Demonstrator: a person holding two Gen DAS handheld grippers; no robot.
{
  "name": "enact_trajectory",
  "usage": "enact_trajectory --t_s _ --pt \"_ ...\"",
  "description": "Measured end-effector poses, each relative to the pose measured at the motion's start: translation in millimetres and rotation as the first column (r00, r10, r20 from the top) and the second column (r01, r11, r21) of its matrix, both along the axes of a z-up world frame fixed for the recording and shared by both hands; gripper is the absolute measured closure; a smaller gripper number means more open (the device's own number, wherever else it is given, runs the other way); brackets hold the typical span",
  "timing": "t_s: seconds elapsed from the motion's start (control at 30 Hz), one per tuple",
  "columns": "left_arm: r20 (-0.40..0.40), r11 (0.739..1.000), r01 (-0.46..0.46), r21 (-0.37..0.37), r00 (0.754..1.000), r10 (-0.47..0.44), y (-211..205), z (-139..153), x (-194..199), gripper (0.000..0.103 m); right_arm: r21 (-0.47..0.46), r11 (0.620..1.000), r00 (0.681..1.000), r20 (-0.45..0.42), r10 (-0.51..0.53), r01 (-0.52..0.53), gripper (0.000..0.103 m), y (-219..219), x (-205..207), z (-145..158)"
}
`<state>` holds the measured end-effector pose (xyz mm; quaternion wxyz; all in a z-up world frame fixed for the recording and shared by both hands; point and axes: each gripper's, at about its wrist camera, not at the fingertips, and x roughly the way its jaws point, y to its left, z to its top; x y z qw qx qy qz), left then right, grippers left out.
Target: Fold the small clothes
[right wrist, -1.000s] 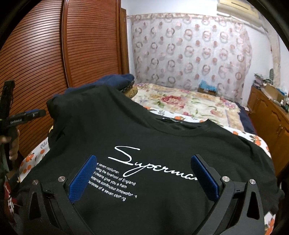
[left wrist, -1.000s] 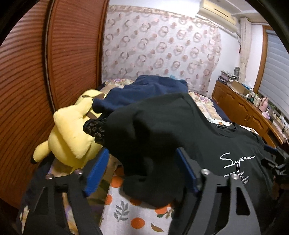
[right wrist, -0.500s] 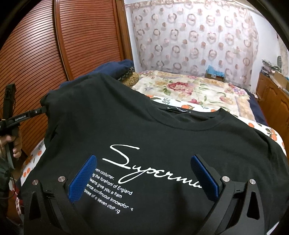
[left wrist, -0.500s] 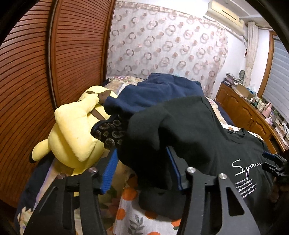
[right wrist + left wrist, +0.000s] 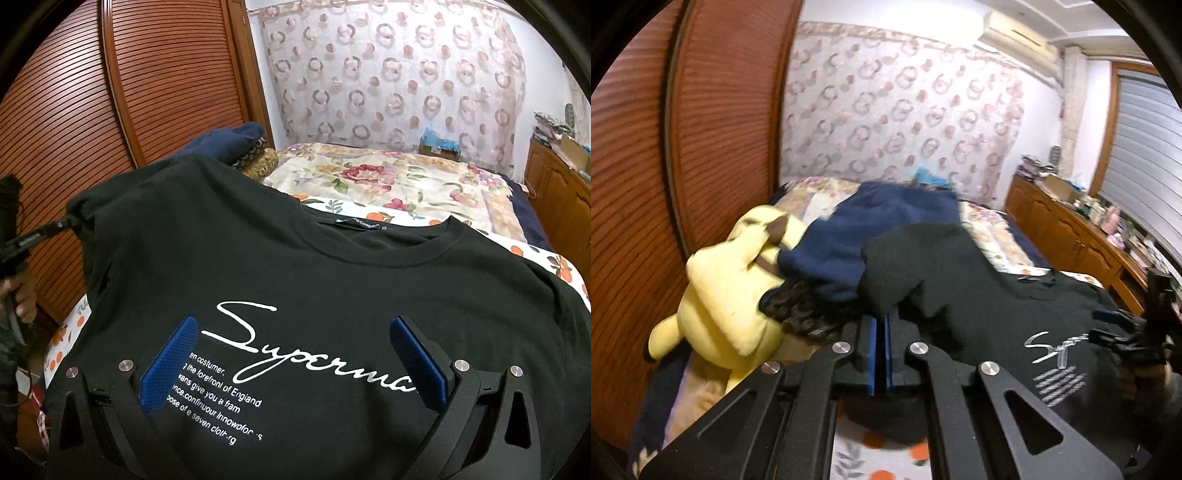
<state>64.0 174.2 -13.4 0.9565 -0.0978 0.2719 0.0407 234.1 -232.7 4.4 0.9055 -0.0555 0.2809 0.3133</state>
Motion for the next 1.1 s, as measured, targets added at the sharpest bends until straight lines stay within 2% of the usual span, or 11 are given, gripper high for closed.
enact_trajectory --t_s 0.17,0.27,0.43,0.5,0.57,0.63,0.73,0.77,0.93,1.07,1.1 --pt "0.01 0.991 0.121 0.052 0.993 -0.122 -42.5 37.4 21.5 0.099 0.02 1.0 1.0 0.025 -0.018 0.018 0.0 -6.4 -3.2 4.1" --pt "0.002 0.972 0.221 0.082 0.975 -0.222 -79.5 53.3 44.1 0.099 0.03 0.999 0.998 0.046 -0.043 0.041 0.0 -12.6 -11.0 5.1" --pt "-0.077 0.932 0.345 0.112 0.938 -0.338 -139.1 49.4 79.2 0.099 0.048 0.994 0.992 0.072 -0.101 0.098 0.0 -29.7 -29.6 5.4" --pt "-0.135 0.915 0.385 0.122 0.92 -0.369 -158.6 37.2 90.7 0.092 0.045 0.991 0.989 0.081 -0.127 0.123 0.0 -35.2 -37.1 3.4" --pt "-0.164 0.909 0.399 0.123 0.911 -0.378 -165.0 27.7 96.2 0.066 0.043 0.989 0.987 0.074 -0.143 0.14 0.0 -39.0 -41.7 -0.3" --pt "-0.173 0.909 0.401 0.114 0.909 -0.379 -165.0 22.1 95.4 0.056 0.036 0.988 0.986 0.067 -0.153 0.151 0.0 -39.2 -47.5 -3.7" --pt "-0.187 0.919 0.383 0.098 0.914 -0.361 -157.3 14.0 90.5 0.031 0.024 0.987 0.986 0.058 -0.158 0.157 0.0 -33.9 -53.3 -6.6" --pt "-0.189 0.924 0.369 0.102 0.919 -0.346 -152.4 11.1 87.5 0.025 0.022 0.988 0.986 0.054 -0.157 0.156 0.0 -30.9 -53.9 -5.3" --pt "-0.22 0.942 0.324 0.091 0.929 -0.298 -129.8 -10.0 73.9 0.025 0.029 0.994 0.994 0.035 -0.105 0.104 0.004 -11.1 -54.5 -0.9" --pt "-0.26 0.95 0.292 0.11 0.931 -0.256 -122.6 -37.0 60.9 0.025 0.019 0.999 1.0 0.005 -0.028 0.028 0.02 14.5 -51.1 -4.4" --pt "-0.268 0.951 0.288 0.11 0.93 -0.25 -121.6 -42.3 58.4 0.025 0.01 1.0 1.0 -0.002 -0.012 0.012 0.021 23.7 -50.1 -5.6"
